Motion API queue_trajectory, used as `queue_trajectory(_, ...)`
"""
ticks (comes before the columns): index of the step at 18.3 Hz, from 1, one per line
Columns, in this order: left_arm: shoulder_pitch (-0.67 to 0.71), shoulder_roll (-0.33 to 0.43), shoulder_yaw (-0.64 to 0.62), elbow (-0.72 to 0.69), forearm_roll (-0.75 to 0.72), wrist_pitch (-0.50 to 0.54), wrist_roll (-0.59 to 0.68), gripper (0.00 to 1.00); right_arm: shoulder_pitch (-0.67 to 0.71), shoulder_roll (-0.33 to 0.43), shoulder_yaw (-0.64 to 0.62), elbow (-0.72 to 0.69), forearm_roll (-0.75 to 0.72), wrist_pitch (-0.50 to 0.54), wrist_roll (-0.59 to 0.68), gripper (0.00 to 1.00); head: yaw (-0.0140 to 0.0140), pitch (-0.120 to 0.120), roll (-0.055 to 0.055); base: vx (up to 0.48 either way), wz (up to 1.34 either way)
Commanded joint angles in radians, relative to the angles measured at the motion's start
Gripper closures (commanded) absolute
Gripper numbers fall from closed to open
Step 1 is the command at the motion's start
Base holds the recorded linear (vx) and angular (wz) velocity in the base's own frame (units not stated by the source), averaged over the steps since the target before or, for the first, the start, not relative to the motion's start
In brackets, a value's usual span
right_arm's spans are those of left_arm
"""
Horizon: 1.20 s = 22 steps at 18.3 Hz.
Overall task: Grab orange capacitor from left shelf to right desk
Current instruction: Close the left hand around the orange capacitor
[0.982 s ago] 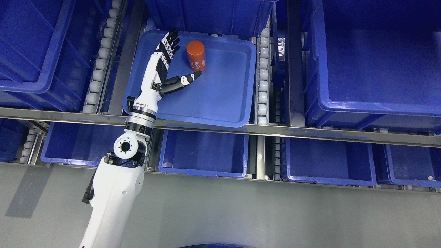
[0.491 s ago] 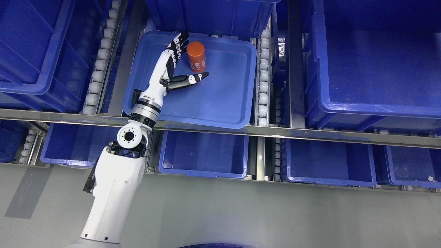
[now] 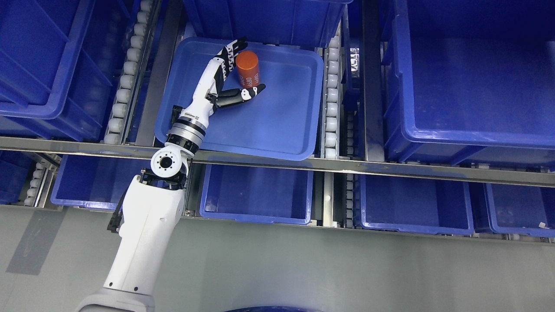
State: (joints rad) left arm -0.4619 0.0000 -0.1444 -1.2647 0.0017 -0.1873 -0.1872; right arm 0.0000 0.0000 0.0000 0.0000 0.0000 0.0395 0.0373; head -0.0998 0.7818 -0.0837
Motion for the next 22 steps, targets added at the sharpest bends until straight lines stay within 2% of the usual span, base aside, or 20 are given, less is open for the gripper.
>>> queue_trajectory(1, -0.017, 0.017, -0.018, 0.062, -0.005, 0.000, -0.005, 0.25, 0.034, -0.017, -0.011, -0.023, 0.000, 0.000, -0.007, 0.00, 0.0000, 0.000, 0.000, 0.000, 0.00)
queue_trajectory(4, -0.015, 0.017, -0.015, 0.062, -0.003, -0.003, -0.006, 0.34, 0.034, -0.017, -0.012, -0.023, 0.000, 0.000, -0.007, 0.00, 0.0000, 0.000, 0.000, 0.000, 0.00)
queue_trajectory(5, -0.014, 0.017, -0.012, 0.064, -0.003, -0.006, -0.006, 0.38, 0.034, -0.017, -0.011, -0.023, 0.000, 0.000, -0.007, 0.00, 0.0000, 0.000, 0.000, 0.000, 0.00)
queue_trajectory(6, -0.011, 0.017, -0.008, 0.064, -0.003, -0.012, -0.006, 0.47, 0.034, -0.017, -0.011, -0.023, 0.000, 0.000, -0.007, 0.00, 0.0000, 0.000, 0.000, 0.000, 0.00)
queue_trajectory(10, -0.011, 0.017, -0.004, 0.067, -0.003, -0.015, -0.008, 0.63, 0.034, -0.017, -0.012, -0.023, 0.000, 0.000, -0.005, 0.00, 0.0000, 0.000, 0.000, 0.000, 0.00)
queue_trajectory(12, -0.009, 0.017, -0.003, 0.079, -0.003, -0.056, -0.008, 0.80, 0.034, -0.017, -0.011, -0.023, 0.000, 0.000, -0.007, 0.00, 0.0000, 0.000, 0.000, 0.000, 0.00)
queue_trajectory(14, -0.008, 0.017, 0.003, 0.109, -0.002, -0.150, -0.008, 0.99, 0.034, -0.017, -0.011, -0.023, 0.000, 0.000, -0.007, 0.00, 0.0000, 0.000, 0.000, 0.000, 0.00)
queue_trajectory(19, -0.006, 0.017, 0.023, 0.107, 0.023, -0.216, -0.008, 1.00, 0.034, -0.017, -0.011, -0.023, 0.000, 0.000, -0.007, 0.00, 0.0000, 0.000, 0.000, 0.000, 0.00)
queue_trajectory(22, -0.006, 0.017, 0.032, -0.002, 0.089, -0.228, -0.006, 1.00, 0.034, -0.017, -0.011, -0.023, 0.000, 0.000, -0.005, 0.00, 0.0000, 0.000, 0.000, 0.000, 0.00)
